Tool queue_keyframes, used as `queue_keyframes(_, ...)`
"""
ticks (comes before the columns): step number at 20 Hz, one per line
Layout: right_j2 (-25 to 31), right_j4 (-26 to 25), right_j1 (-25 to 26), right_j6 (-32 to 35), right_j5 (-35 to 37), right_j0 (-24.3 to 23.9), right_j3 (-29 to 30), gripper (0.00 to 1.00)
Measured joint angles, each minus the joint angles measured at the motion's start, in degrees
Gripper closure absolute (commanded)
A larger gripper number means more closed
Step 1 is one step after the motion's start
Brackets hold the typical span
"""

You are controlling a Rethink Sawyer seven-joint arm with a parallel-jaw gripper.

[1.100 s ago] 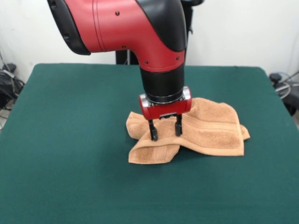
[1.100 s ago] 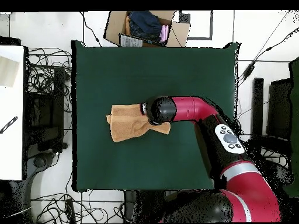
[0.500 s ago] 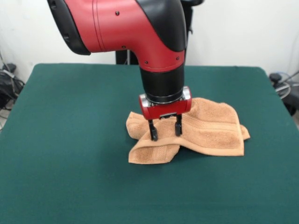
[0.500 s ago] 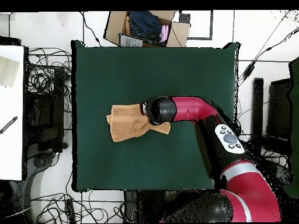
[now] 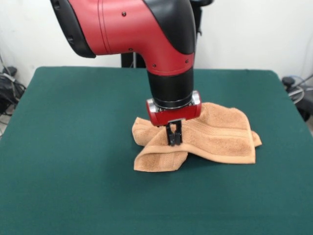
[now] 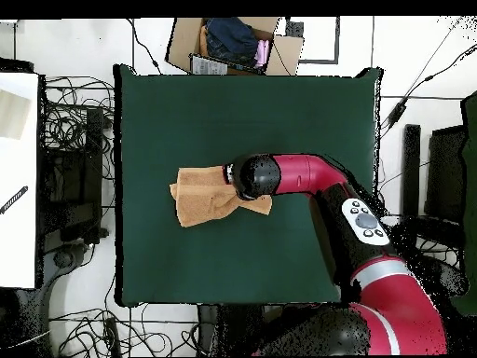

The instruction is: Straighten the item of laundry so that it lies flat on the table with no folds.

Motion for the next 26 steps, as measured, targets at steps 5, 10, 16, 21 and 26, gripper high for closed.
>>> queue_keyframes(5,-0.1,0.0,0.0,0.0,-0.3,0.2,0.0,1.00)
queue_keyframes(10,-0.2,0.0,0.0,0.0,-0.3,0.2,0.0,1.00)
queue_keyframes(16,-0.3,0.0,-0.2,0.0,-0.5,0.3,0.0,1.00)
queue_keyframes(21,-0.5,0.0,-2.6,0.0,-0.5,0.5,0.2,1.00)
queue_keyframes(26,-0.6,0.0,-5.7,0.0,-0.5,0.6,0.4,1.00)
